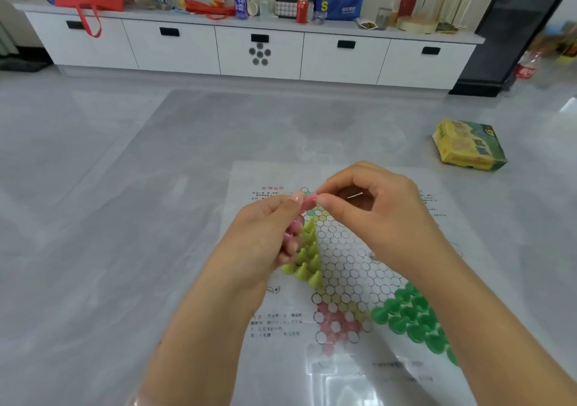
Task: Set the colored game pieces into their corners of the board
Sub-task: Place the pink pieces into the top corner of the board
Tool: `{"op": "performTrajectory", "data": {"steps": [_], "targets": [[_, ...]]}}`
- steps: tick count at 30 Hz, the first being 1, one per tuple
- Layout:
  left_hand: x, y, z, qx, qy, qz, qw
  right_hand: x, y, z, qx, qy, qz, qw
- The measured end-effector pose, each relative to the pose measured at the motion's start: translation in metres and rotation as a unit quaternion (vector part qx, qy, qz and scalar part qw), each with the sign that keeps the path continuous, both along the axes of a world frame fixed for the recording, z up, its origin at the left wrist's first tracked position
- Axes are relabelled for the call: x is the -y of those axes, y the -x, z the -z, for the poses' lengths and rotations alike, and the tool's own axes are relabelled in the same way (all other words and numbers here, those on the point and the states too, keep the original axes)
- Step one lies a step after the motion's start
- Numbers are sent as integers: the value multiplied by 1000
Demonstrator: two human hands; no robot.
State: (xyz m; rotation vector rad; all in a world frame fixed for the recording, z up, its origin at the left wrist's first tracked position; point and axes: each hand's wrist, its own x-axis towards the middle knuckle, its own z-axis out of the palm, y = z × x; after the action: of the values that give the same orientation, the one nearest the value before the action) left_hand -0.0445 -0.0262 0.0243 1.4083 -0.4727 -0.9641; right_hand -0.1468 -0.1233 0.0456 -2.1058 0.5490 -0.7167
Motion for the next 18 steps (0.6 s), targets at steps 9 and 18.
{"op": "performTrajectory", "data": {"steps": [9,18], "targets": [[-1,3,-3,-8,-1,4,1000,0,-1,4,0,-5,-14,1000],[2,-2,-5,-56,22,-67,996,42,20,-26,-94,-45,49,993]]}}
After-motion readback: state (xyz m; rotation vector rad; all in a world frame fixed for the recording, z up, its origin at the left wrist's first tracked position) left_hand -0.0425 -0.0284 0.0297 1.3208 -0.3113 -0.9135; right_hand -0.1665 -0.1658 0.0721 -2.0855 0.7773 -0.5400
